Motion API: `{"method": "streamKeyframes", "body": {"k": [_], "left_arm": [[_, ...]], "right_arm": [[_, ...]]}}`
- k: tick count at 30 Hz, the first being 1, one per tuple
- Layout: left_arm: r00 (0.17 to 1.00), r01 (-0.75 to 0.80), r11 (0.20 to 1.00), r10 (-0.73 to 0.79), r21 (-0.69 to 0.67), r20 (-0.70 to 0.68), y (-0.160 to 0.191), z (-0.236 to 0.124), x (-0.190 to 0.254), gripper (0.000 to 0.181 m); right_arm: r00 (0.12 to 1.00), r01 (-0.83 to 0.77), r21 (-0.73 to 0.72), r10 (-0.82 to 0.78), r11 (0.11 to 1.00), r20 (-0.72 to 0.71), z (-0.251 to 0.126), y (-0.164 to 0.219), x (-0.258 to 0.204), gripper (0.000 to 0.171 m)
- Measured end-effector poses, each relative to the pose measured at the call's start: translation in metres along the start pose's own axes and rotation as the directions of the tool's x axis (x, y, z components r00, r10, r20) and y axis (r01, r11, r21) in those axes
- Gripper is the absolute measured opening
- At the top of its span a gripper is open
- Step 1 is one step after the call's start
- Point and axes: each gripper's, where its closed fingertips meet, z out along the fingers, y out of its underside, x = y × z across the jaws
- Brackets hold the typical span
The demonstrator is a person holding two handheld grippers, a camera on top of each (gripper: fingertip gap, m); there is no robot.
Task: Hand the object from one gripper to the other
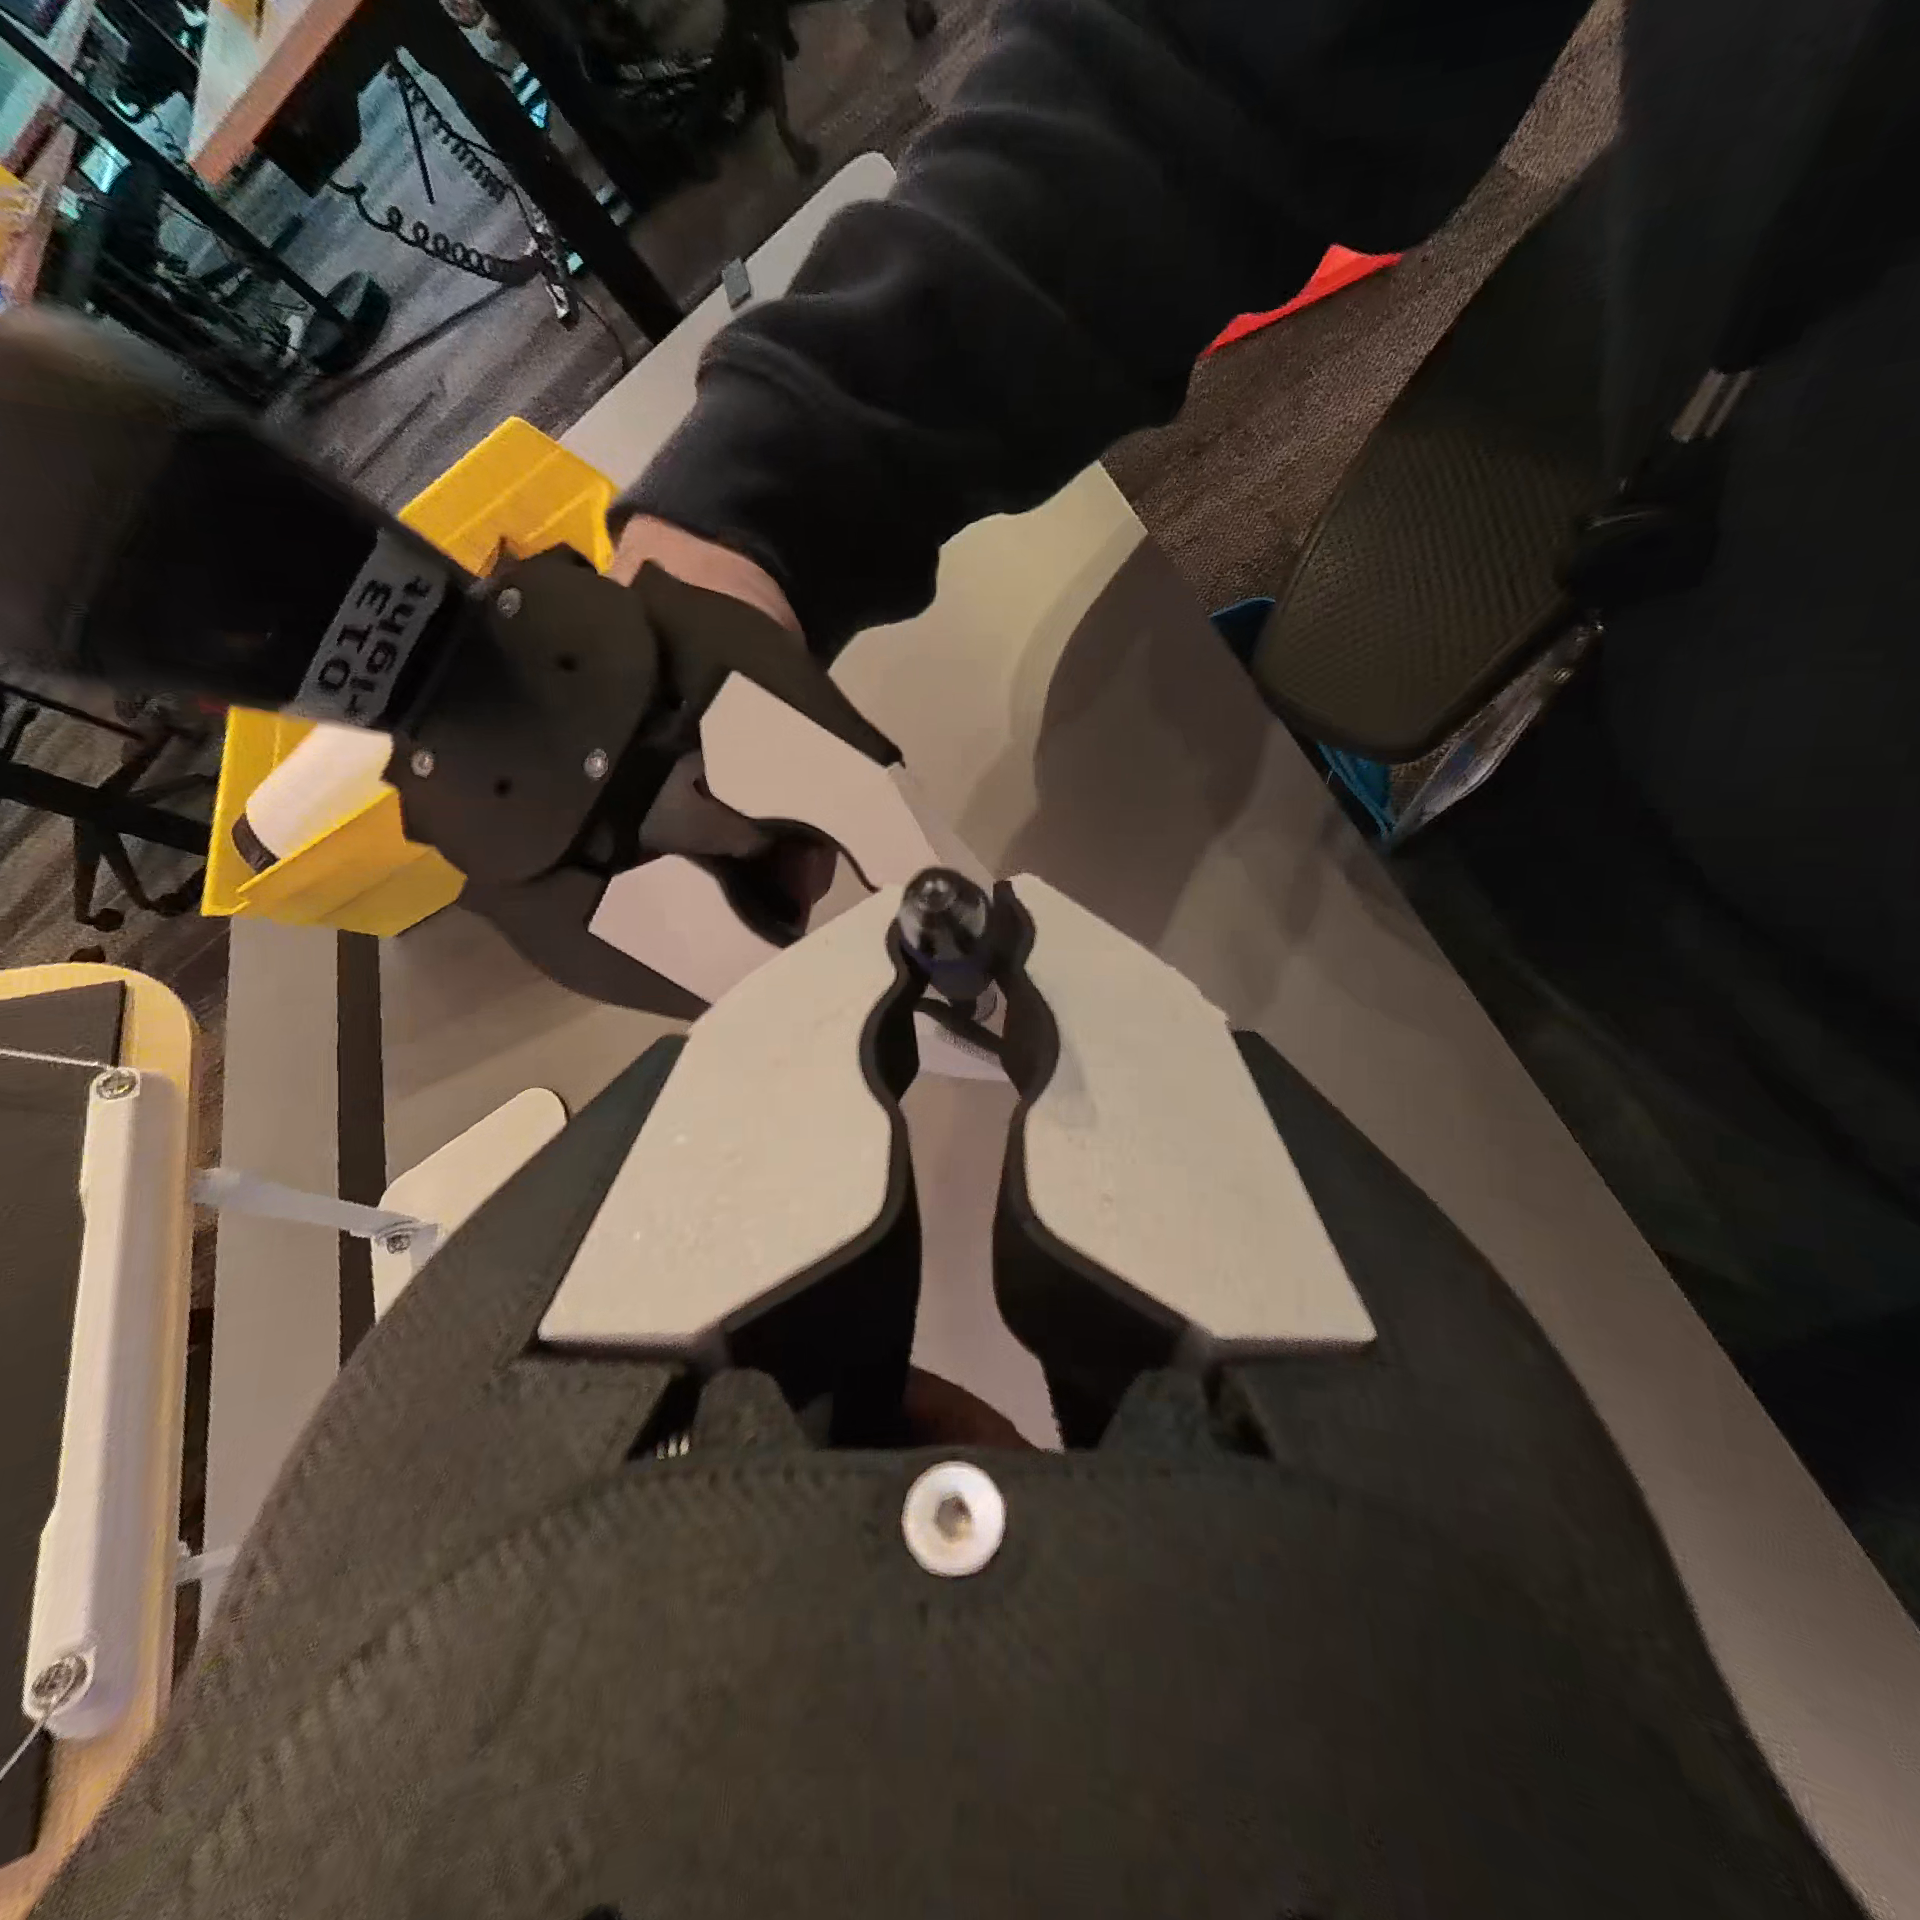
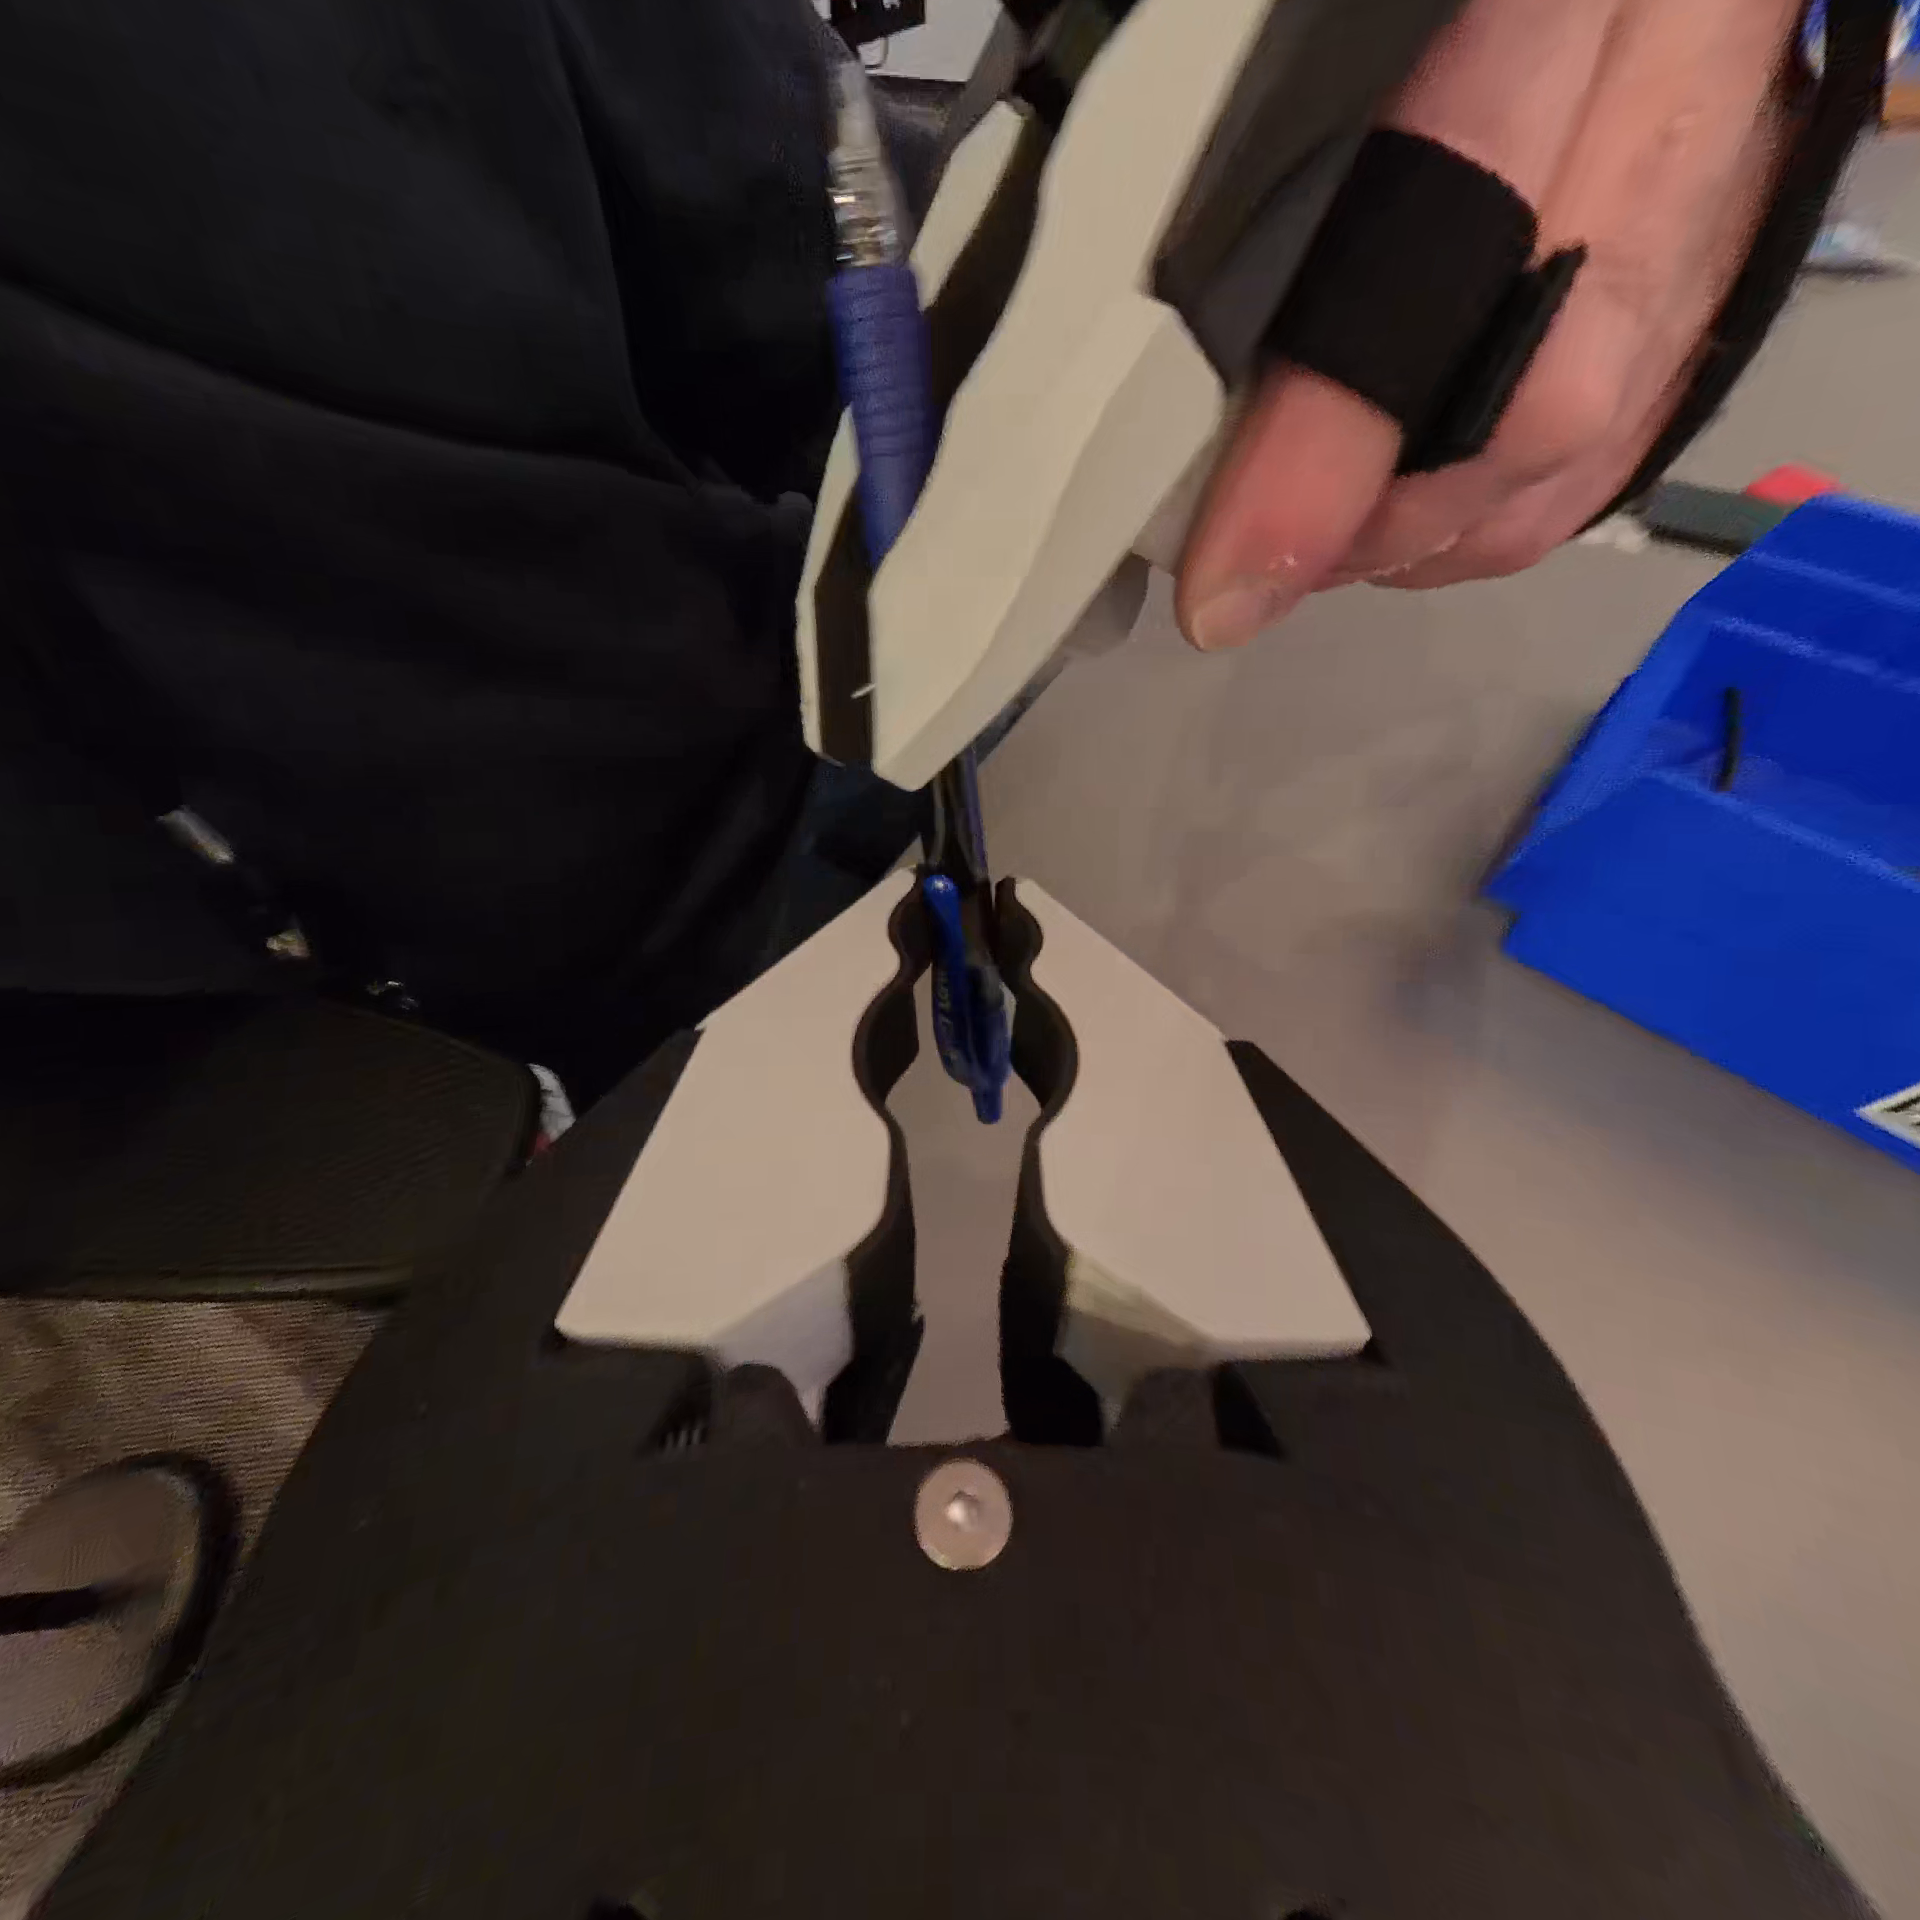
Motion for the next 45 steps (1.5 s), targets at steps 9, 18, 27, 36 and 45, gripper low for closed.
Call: {"method": "streamKeyframes", "body": {"k": [9, 18, 27, 36, 45], "left_arm": [[0.902, 0.270, 0.922, -0.343, 0.277, 0.263, 0.009, -0.032, -0.051, 0.035], [0.543, 0.801, 0.250, -0.688, 0.545, -0.482, 0.010, -0.081, -0.043, 0.056], [0.402, 0.913, 0.367, -0.737, 0.177, -0.543, 0.017, 0.007, 0.008, 0.015], [0.705, 0.626, 0.664, -0.706, 0.409, 0.068, 0.057, 0.007, -0.034, 0.010], [0.785, 0.142, 0.990, -0.119, 0.011, 0.608, 0.080, -0.005, -0.059, 0.010]], "right_arm": [[0.808, 0.130, 0.024, -0.092, 0.991, -0.581, -0.050, -0.018, 0.057, 0.007], [0.346, 0.383, -0.831, -0.897, 0.404, -0.276, -0.064, -0.018, 0.053, 0.006], [0.164, 0.442, -0.897, -0.982, -0.009, 0.090, -0.055, -0.021, 0.054, 0.006], [0.346, 0.340, -0.714, -0.787, 0.613, -0.511, -0.076, -0.048, 0.053, 0.037], [0.652, 0.107, 0.002, -0.069, 0.994, -0.755, -0.088, -0.056, 0.032, 0.057]]}}
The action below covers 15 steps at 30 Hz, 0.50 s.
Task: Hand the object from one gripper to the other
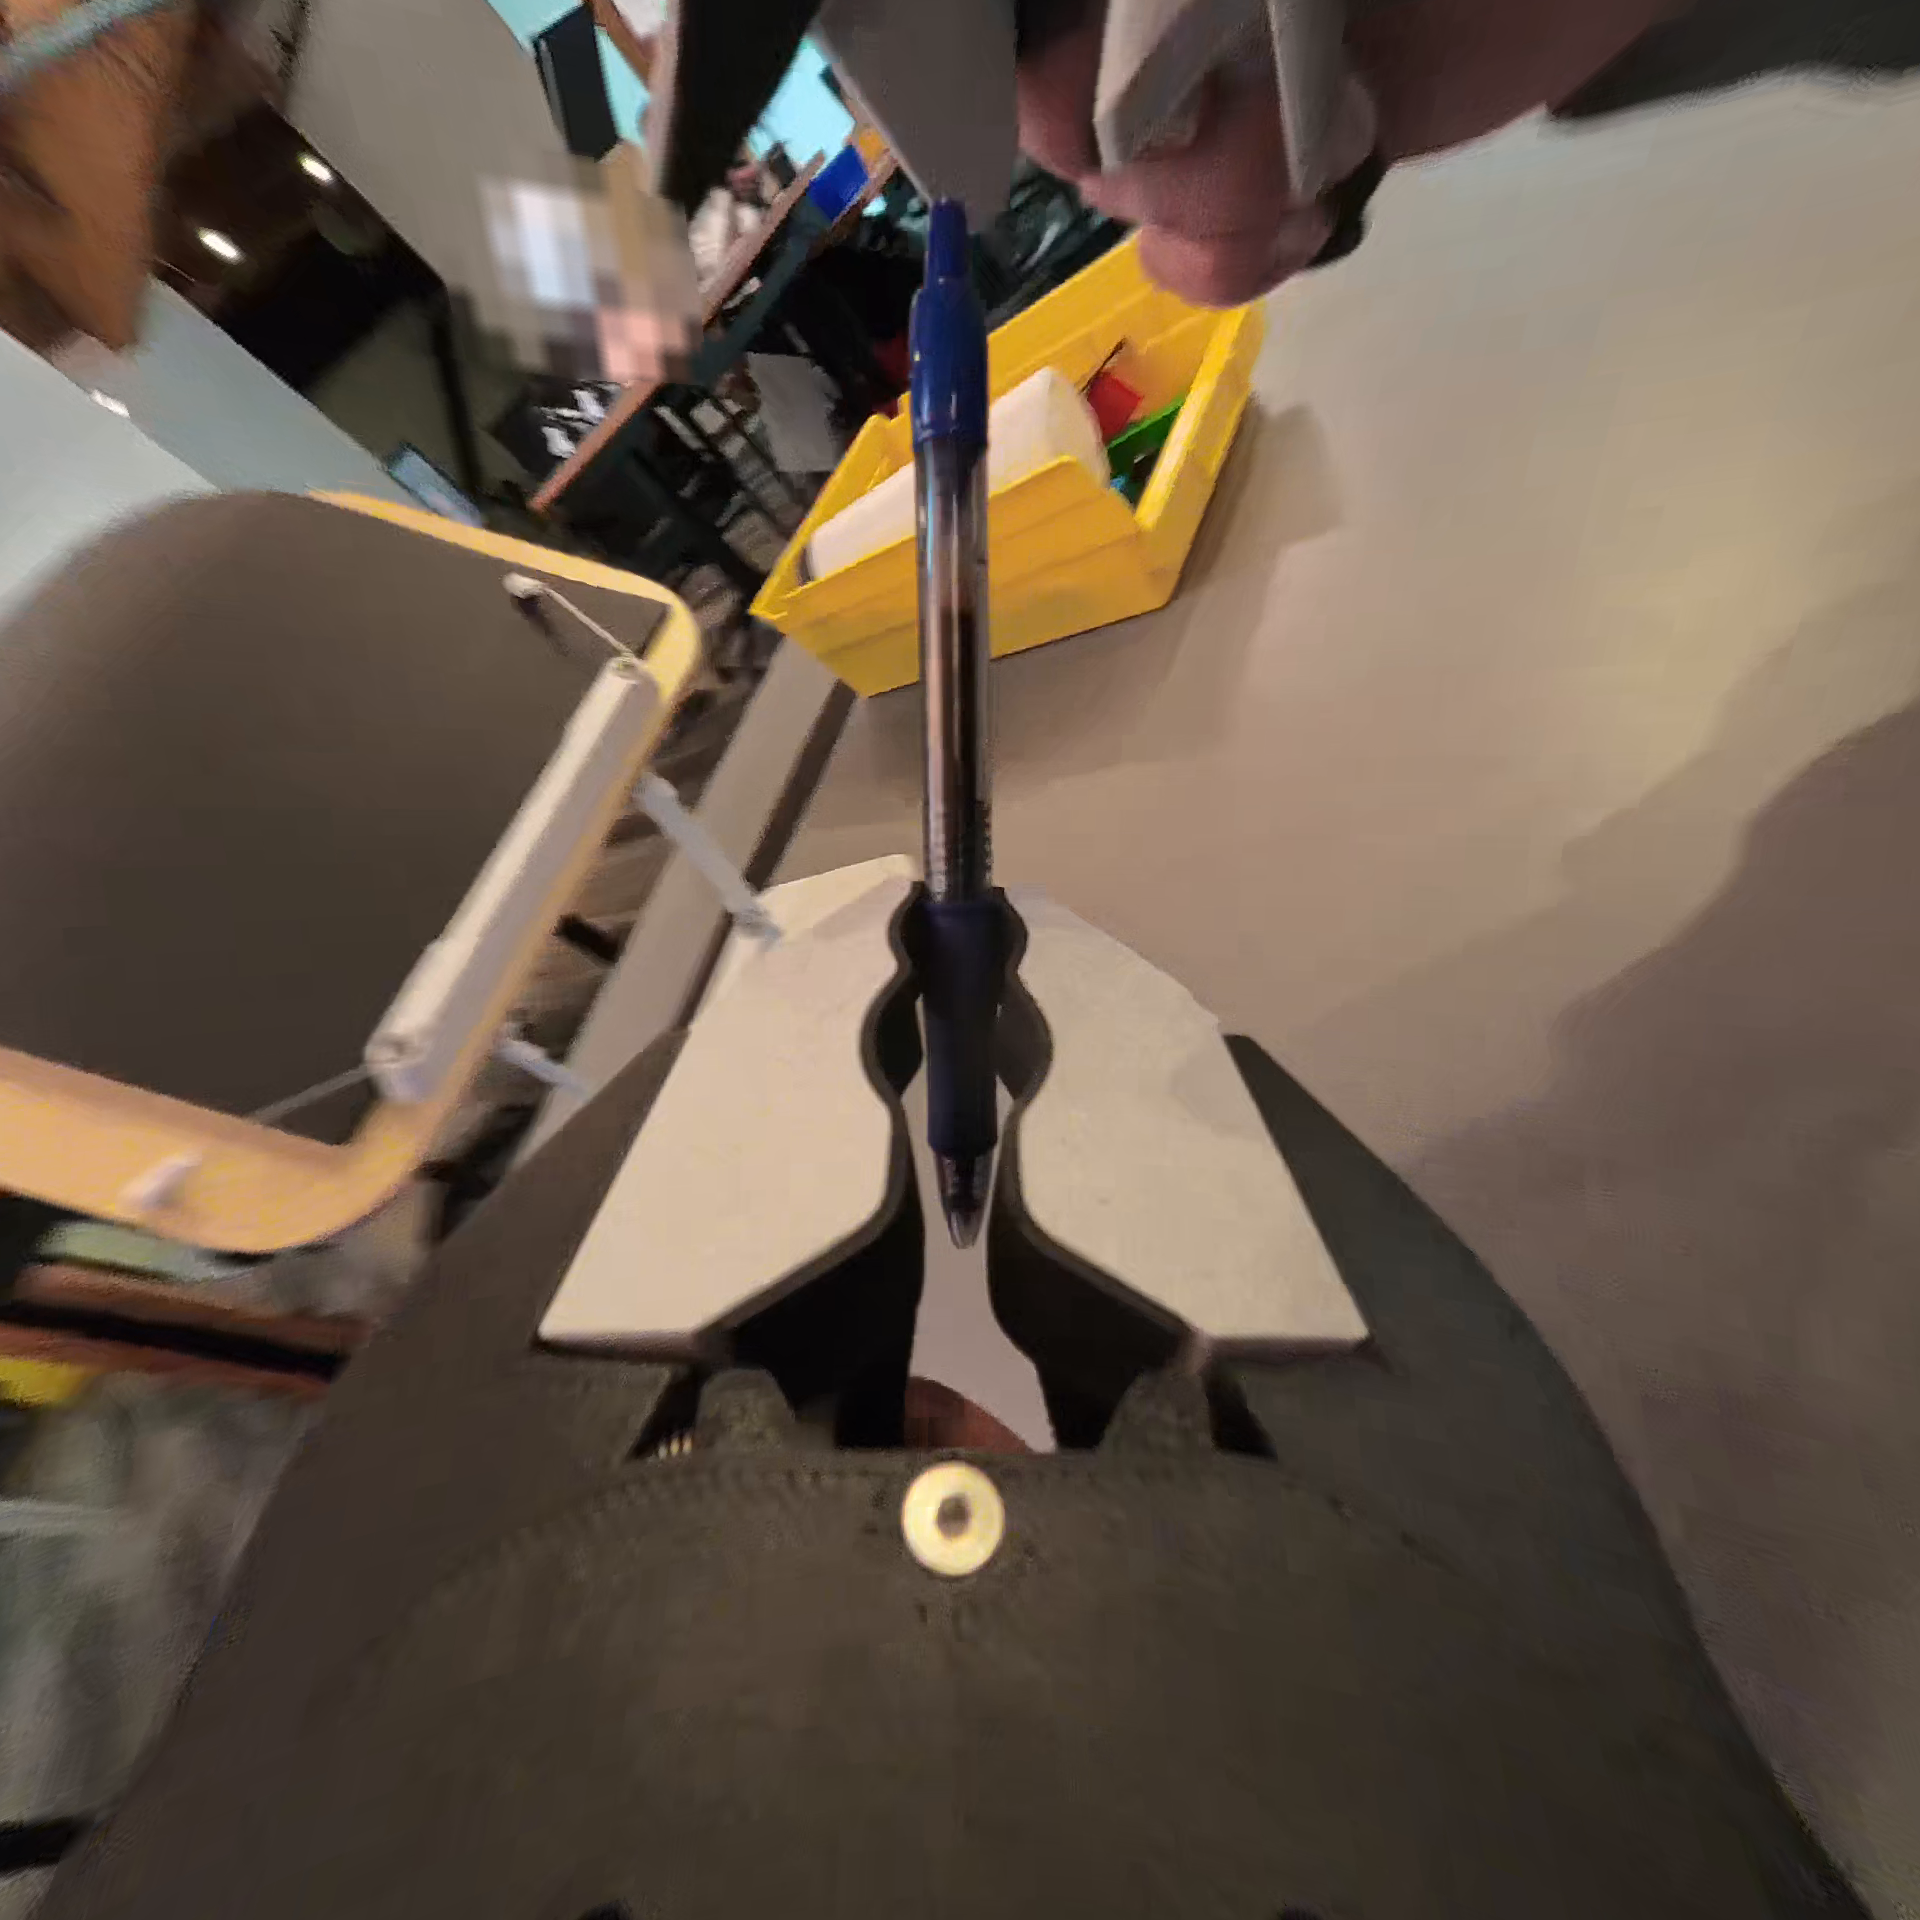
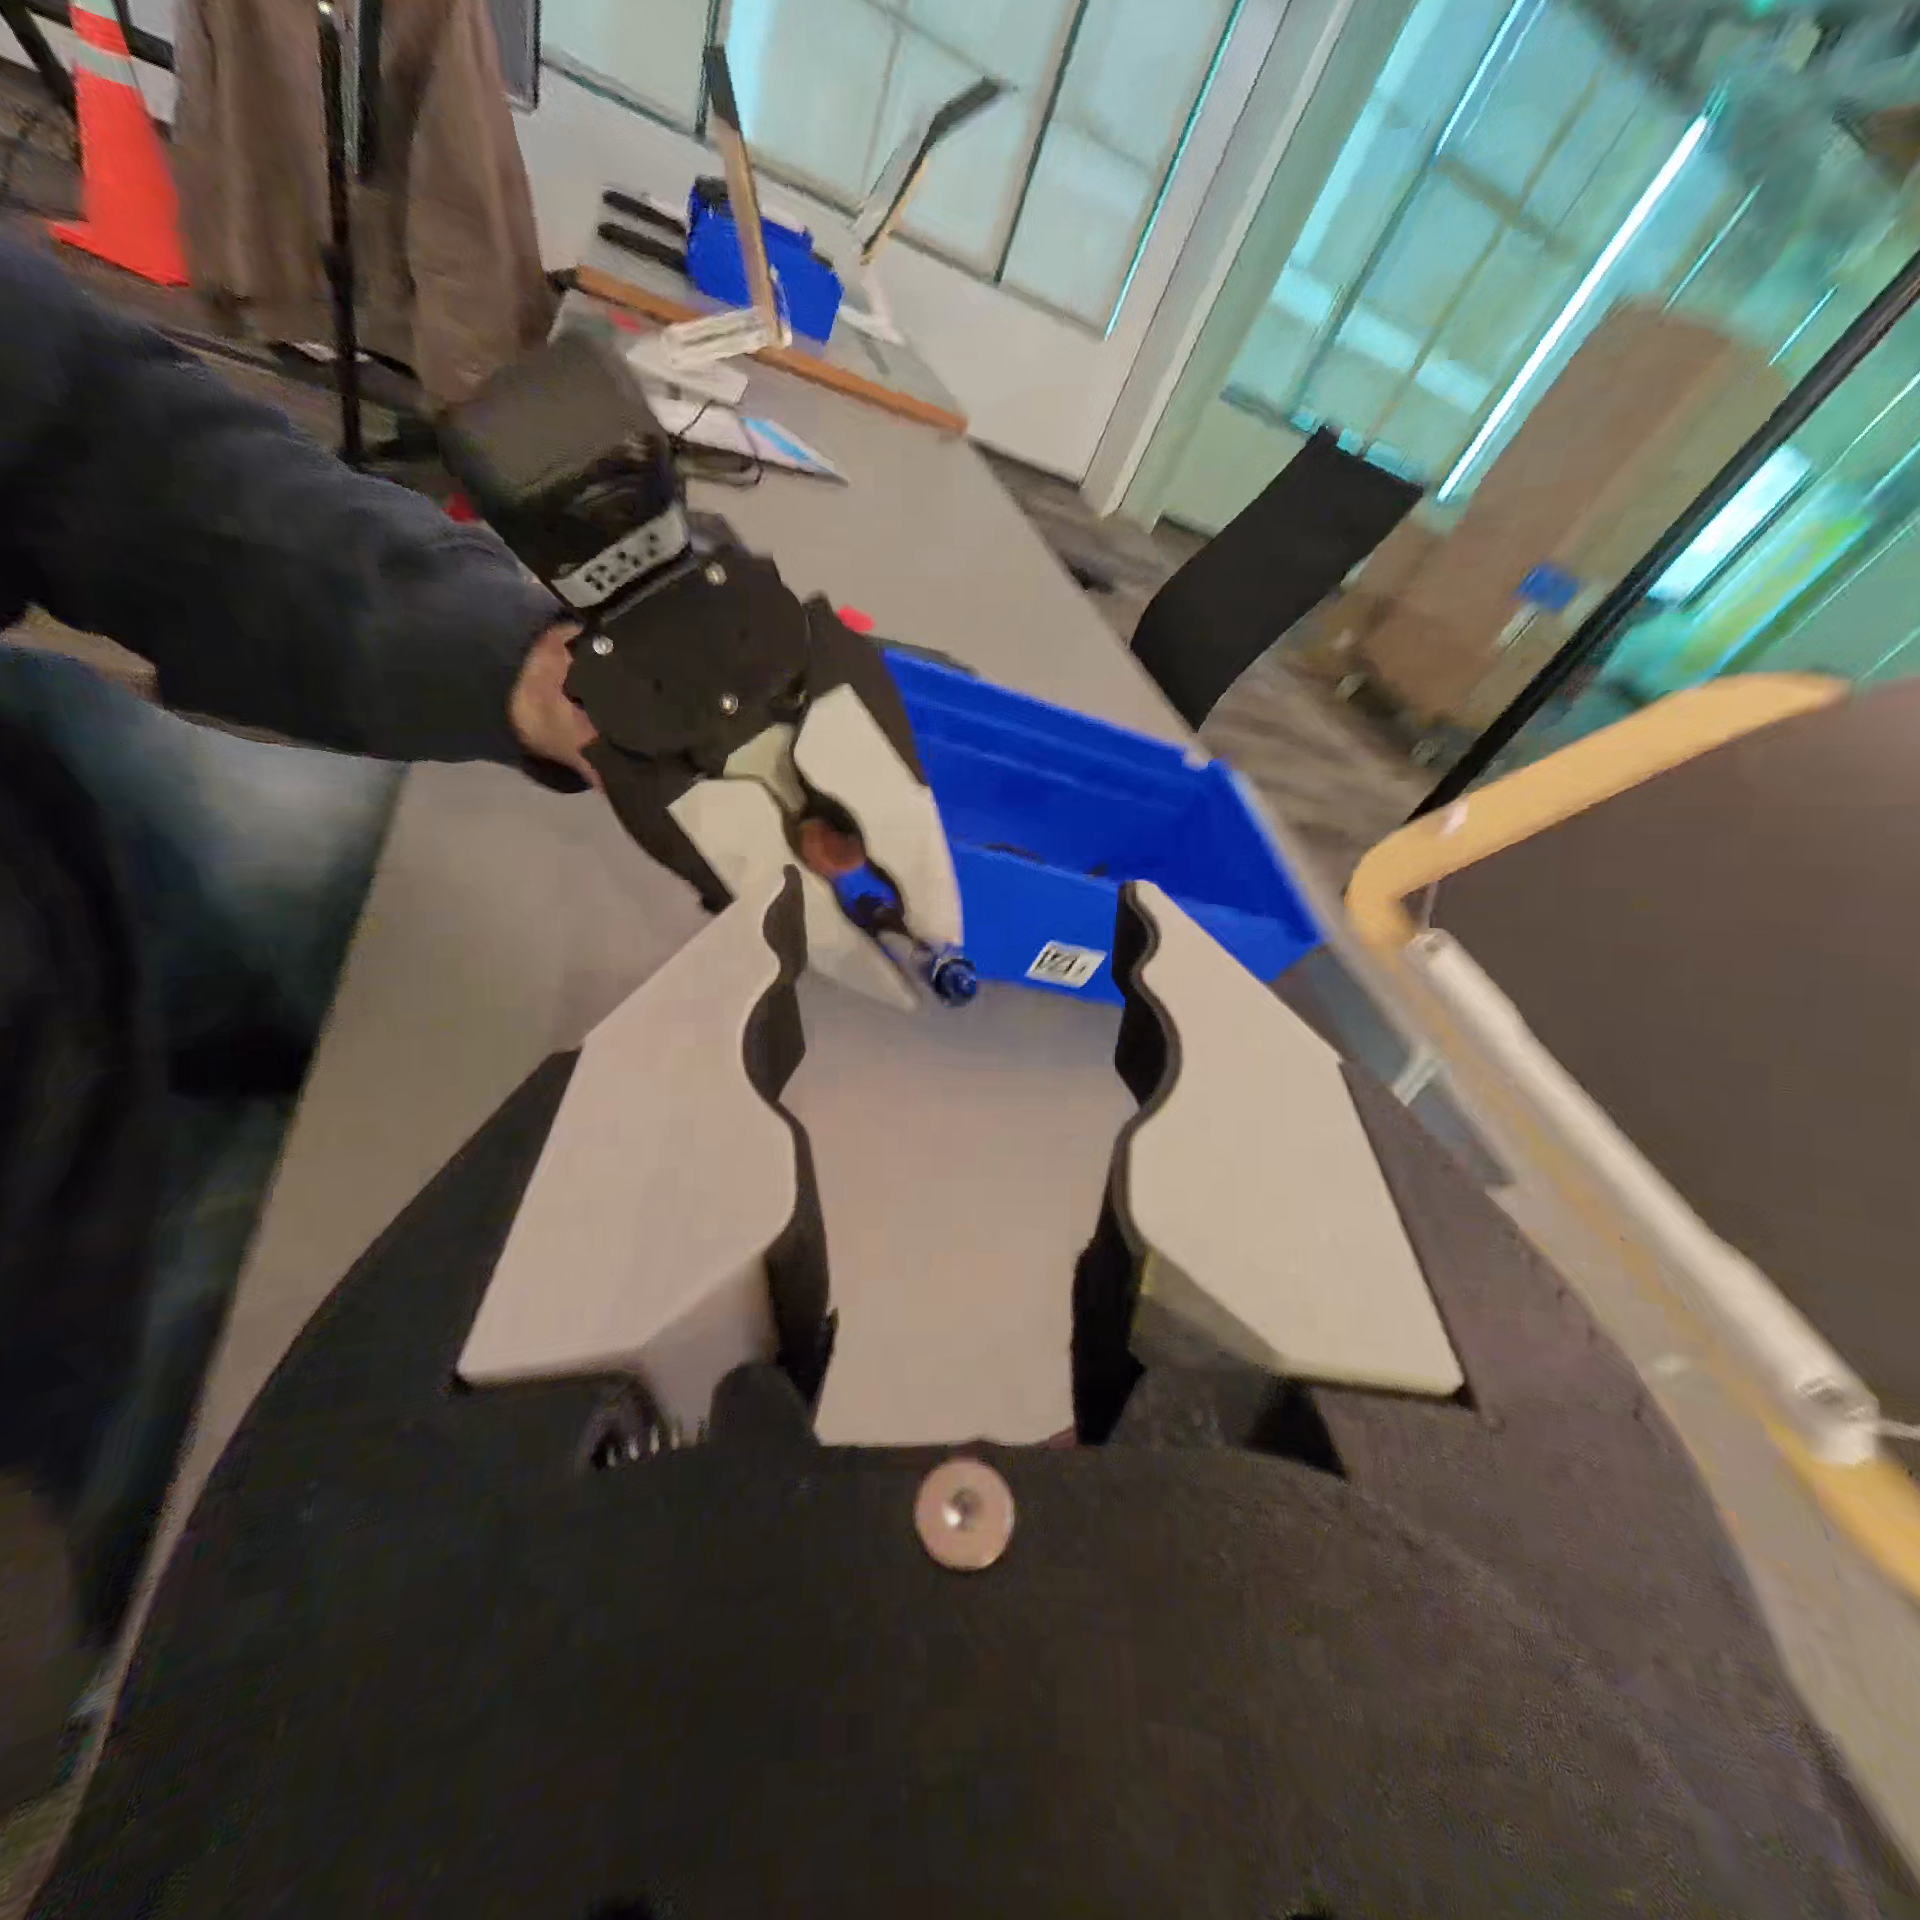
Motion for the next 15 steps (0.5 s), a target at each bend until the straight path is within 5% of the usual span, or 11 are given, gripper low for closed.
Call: {"method": "streamKeyframes", "body": {"k": [6, 15], "left_arm": [[0.842, -0.490, 0.855, 0.514, -0.169, 0.160, 0.002, 0.002, -0.018, 0.009], [0.672, -0.701, 0.675, 0.733, -0.230, 0.103, -0.003, 0.007, -0.019, 0.009]], "right_arm": [[0.930, -0.310, -0.215, 0.342, 0.926, 0.136, 0.004, 0.032, -0.019, 0.050], [0.929, -0.257, -0.485, 0.352, 0.836, 0.115, 0.015, 0.087, -0.025, 0.010]]}}
